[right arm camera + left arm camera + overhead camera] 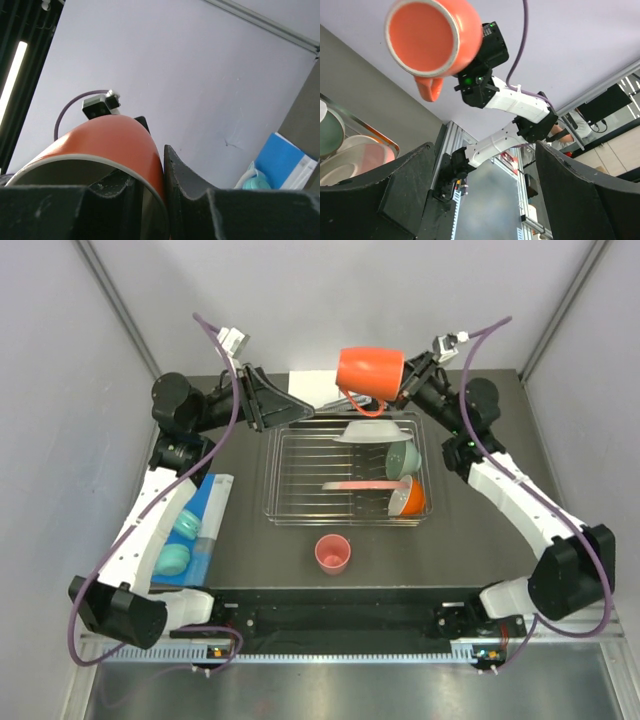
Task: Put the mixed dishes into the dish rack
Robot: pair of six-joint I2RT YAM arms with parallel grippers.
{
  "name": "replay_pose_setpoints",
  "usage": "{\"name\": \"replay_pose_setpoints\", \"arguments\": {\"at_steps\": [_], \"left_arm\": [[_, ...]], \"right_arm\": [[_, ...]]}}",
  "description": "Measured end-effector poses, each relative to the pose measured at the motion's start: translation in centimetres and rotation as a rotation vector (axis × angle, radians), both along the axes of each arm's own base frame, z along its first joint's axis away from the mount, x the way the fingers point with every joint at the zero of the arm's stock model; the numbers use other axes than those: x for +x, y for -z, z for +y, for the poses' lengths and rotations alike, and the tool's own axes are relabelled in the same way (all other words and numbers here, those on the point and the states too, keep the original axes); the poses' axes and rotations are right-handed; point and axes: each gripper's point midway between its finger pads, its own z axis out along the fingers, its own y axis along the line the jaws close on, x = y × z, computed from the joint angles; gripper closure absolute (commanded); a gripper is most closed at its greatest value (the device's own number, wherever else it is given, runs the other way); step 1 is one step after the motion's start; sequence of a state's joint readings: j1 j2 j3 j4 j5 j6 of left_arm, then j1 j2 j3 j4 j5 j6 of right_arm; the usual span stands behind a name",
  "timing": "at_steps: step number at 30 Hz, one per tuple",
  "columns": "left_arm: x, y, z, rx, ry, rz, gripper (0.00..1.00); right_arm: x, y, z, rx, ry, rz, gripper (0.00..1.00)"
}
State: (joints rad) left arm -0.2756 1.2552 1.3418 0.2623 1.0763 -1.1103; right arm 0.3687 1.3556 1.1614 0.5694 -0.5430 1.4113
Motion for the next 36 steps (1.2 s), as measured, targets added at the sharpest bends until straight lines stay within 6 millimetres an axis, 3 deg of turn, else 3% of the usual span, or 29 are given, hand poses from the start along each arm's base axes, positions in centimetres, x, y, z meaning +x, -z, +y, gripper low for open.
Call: {"name": "replay_pose_setpoints", "arguments": {"at_steps": [10,15,21,26,30,36], "left_arm": [[0.5,1.4,-0.1,-0.004,-0.049,0.016,0.18],[1.4,1.6,-0.1,-0.005,-0.083,0.017,0.18],[2.6,2.6,-0.5,0.018,-0.101,0.033,0.19],[2.7,3.0,-0.6,0.031,-0.104,0.023,0.2],[2.6,3.2,-0.7,0.04,-0.099,-0.001,0.24],[2.1,3.6,-0.9,0.057,-0.071,-0.006,0.21]], "right_arm": [[-0.1,-1.5,3.6,0.157,-0.011,-0.037,1.0],[0.2,0.0,6.3,0.189,-0.052,-0.002,1.0],[2.1,2.4,8.2,0.236,-0.066,0.078,1.0],[2.3,2.8,10.1,0.251,-0.095,0.111,1.0],[2.4,2.1,10.3,0.269,-0.095,0.107,1.0],[2.6,2.2,10.0,0.254,-0.099,0.094,1.0]]}}
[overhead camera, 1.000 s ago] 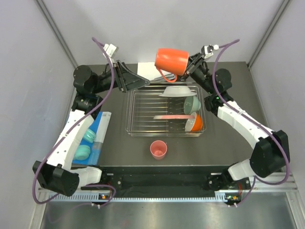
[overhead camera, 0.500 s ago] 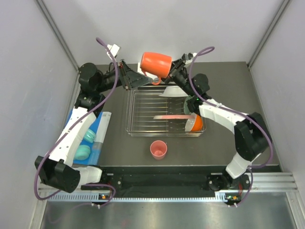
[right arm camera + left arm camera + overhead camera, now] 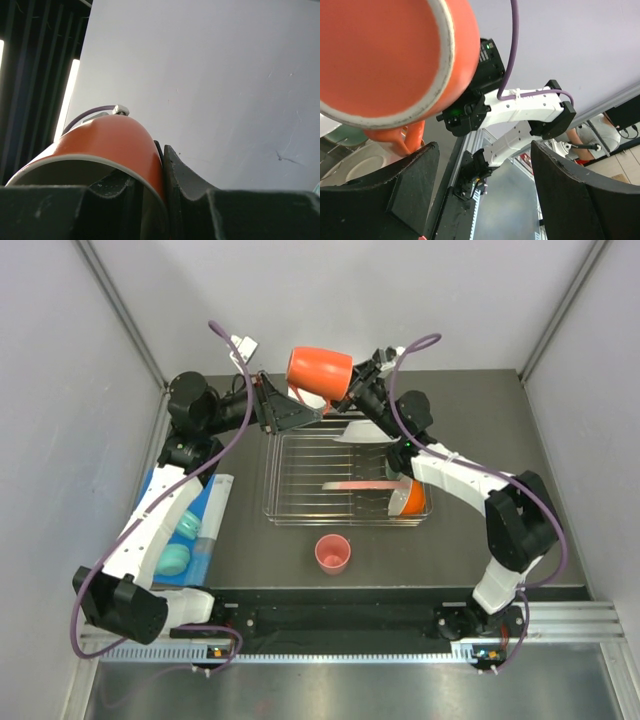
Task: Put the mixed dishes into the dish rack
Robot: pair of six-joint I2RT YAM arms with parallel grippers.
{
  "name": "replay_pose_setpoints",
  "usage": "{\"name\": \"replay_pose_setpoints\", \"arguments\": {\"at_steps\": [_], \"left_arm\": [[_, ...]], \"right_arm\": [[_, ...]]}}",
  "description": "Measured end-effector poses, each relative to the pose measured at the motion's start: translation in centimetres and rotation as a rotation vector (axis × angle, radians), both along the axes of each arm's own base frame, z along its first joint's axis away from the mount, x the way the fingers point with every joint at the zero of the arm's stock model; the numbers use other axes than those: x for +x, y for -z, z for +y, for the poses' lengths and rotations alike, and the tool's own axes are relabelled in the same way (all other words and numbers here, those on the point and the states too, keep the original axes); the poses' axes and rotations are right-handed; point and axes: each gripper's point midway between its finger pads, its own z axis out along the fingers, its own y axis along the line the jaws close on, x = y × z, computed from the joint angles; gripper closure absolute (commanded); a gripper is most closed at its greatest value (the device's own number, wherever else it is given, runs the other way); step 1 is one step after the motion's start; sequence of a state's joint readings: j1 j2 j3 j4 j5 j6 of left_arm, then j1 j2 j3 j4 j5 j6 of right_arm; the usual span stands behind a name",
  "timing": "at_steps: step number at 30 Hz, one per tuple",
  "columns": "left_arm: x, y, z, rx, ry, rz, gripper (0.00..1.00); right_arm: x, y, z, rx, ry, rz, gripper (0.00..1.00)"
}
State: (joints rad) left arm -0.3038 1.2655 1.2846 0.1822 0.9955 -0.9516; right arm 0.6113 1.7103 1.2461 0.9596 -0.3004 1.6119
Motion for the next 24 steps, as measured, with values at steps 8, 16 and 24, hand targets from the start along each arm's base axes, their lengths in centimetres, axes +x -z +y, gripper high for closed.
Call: {"name": "replay_pose_setpoints", "arguments": {"at_steps": [8,16,24], "left_arm": [[-1.7,0.6,-0.4,0.023,0.078,0.003,0.19],[-1.4,0.7,-0.4,0.032,0.045,-0.026,0.28],[2.0,-1.0,-0.7,0.015,-0.058,-0.052,0.32]], "right_arm": [[-0.1,-3.4,-0.5,-0.001,0.001,-0.084,1.0],[-0.8,-5.1,-1.0,0.014,0.001,-0.124,1.0],[-1.4,-4.7,-0.6,0.023,-0.021,-0.111,1.0]]}}
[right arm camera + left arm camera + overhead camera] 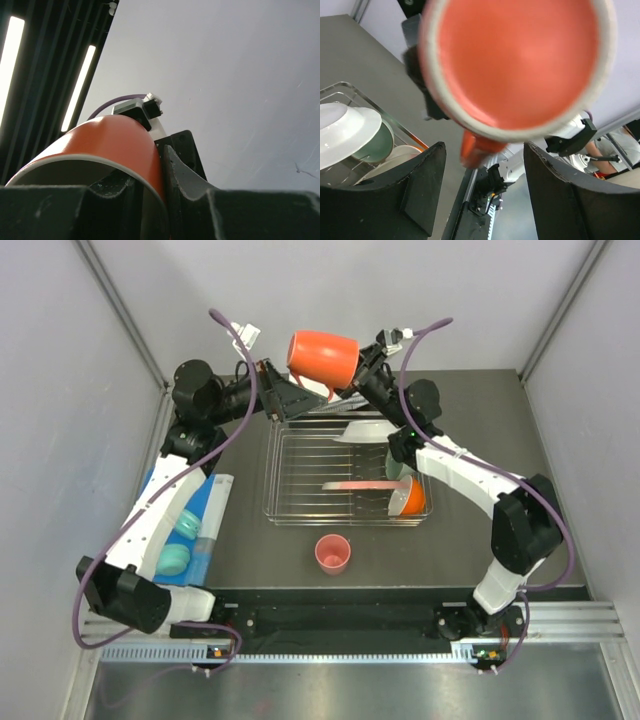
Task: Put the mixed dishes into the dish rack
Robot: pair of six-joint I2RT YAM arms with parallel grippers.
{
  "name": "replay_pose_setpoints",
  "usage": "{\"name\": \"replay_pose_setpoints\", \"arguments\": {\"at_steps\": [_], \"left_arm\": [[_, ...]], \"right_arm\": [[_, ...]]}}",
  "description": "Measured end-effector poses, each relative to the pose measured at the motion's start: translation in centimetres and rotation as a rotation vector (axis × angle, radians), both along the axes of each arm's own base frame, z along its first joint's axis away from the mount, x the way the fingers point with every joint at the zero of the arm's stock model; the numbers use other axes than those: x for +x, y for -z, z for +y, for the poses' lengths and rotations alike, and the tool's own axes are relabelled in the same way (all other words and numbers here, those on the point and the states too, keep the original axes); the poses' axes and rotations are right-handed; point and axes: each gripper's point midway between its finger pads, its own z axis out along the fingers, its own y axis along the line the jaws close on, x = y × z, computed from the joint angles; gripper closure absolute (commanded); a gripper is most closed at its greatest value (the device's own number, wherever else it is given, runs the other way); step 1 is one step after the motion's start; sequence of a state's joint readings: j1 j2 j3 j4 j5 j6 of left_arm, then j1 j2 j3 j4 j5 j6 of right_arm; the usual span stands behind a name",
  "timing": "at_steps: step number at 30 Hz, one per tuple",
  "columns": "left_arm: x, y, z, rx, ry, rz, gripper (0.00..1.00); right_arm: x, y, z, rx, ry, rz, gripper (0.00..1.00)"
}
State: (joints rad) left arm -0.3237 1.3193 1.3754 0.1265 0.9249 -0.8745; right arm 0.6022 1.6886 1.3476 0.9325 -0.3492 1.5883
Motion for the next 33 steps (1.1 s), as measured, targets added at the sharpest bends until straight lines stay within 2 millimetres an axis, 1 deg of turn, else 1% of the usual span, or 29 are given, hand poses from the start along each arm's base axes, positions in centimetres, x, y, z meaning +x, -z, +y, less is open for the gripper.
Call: {"name": "replay_pose_setpoints", "arguments": {"at_steps": [1,4,6,8,11,13,15,21,22,25,26,29,33], "left_arm": [[0.3,0.0,0.0,0.0,-0.007,-0.001,0.32],[0.9,0.4,-0.1,0.002,-0.018,0.011,0.37],[1.2,0.5,-0.2,0.003,-0.023,0.018,0.43],[1.2,0.6,-0.2,0.001,-0.024,0.023,0.45],[1.2,0.5,-0.2,-0.003,-0.022,0.026,0.51],[1.2,0.4,-0.2,-0.005,-0.022,0.028,0.58],[1.3,0.4,-0.2,-0.004,-0.029,0.026,0.63],[1.8,0.6,0.1,-0.003,-0.043,0.021,0.67],[1.9,0.6,0.1,-0.002,-0.044,0.019,0.71],[2.1,0.6,0.3,0.001,-0.056,0.006,0.78],[2.2,0.5,0.4,0.001,-0.061,-0.002,0.88],[2.5,0.5,0.5,0.006,-0.071,-0.025,1.0],[2.8,0.7,0.7,0.022,-0.088,-0.058,1.0]], "right_arm": [[-0.2,-0.1,0.1,0.005,-0.005,-0.001,1.0],[-0.6,-0.3,0.3,0.014,-0.02,-0.004,1.0],[-0.9,-0.3,0.6,0.016,-0.027,-0.005,1.0],[-1.0,-0.2,0.8,0.019,-0.034,-0.003,1.0],[-0.7,0.4,1.2,0.017,-0.04,0.011,1.0],[-0.3,1.1,1.7,0.015,-0.04,0.032,1.0],[0.0,1.6,2.0,0.023,-0.047,0.057,1.0],[0.1,1.5,2.2,0.053,-0.046,0.077,1.0],[0.1,1.5,2.3,0.057,-0.049,0.077,1.0],[0.3,1.4,2.6,0.06,-0.055,0.077,1.0],[0.3,1.3,2.7,0.063,-0.057,0.075,1.0],[0.5,1.2,2.9,0.064,-0.06,0.073,1.0],[0.6,1.2,3.1,0.06,-0.064,0.073,1.0]]}}
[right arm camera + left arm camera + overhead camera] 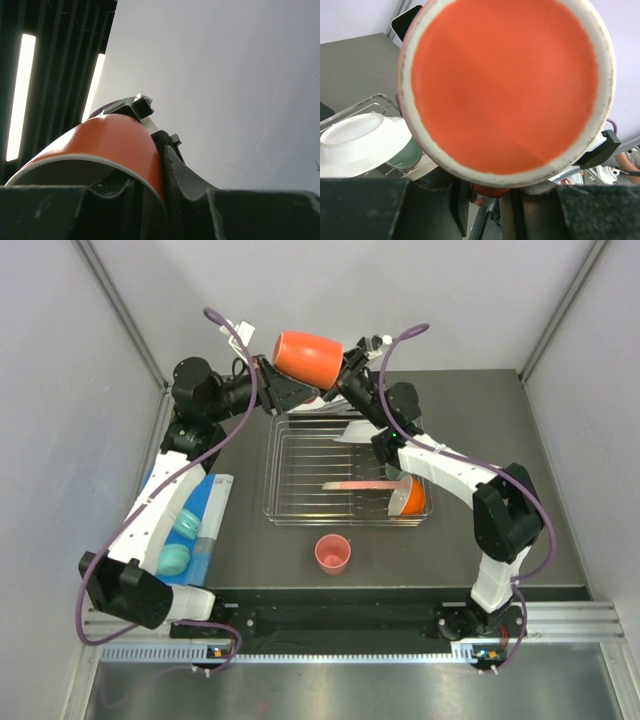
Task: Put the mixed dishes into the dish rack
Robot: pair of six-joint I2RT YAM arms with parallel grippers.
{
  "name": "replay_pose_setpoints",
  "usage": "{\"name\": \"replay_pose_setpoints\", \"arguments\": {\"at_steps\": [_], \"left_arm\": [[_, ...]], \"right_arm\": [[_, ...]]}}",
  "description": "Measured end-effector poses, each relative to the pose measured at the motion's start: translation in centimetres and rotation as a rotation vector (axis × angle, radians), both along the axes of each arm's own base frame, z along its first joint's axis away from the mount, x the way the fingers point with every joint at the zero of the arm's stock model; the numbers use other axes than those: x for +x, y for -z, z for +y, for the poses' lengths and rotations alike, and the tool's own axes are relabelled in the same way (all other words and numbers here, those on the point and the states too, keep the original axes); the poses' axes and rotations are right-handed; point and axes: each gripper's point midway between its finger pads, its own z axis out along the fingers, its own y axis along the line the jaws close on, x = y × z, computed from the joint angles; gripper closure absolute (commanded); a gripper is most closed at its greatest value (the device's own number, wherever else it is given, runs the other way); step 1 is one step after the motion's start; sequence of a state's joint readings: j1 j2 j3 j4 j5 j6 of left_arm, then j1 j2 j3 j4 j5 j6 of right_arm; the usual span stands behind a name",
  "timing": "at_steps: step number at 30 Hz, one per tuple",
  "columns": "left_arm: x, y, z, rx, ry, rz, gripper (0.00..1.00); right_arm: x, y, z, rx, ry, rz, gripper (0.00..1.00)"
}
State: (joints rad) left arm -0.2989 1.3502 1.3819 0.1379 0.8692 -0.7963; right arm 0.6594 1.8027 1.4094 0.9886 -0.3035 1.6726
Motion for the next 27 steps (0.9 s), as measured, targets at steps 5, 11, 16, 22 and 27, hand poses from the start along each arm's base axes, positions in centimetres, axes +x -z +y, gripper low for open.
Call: {"name": "replay_pose_setpoints", "arguments": {"at_steps": [5,11,16,22,27], "left_arm": [[0.1,0.7,0.3,0.035,-0.03,-0.011,1.0],[-0.3,1.5,0.4,0.083,-0.04,0.009,1.0],[-0.7,2.0,0.3,0.085,-0.029,0.068,1.0],[-1.1,1.3,0.2,0.062,-0.013,0.069,1.0],[-1.1,1.1,0.4,0.058,-0.008,0.065,1.0]], "right_arm": [[0.0,0.5,0.3,-0.017,-0.013,0.009,0.79],[-0.4,1.8,0.7,-0.039,-0.041,0.018,0.61],[-0.6,2.6,1.0,-0.061,-0.051,0.022,0.33],[-0.9,2.7,1.2,-0.065,-0.059,0.021,0.14],[-0.9,3.8,1.3,-0.076,-0.066,0.039,0.0]]}}
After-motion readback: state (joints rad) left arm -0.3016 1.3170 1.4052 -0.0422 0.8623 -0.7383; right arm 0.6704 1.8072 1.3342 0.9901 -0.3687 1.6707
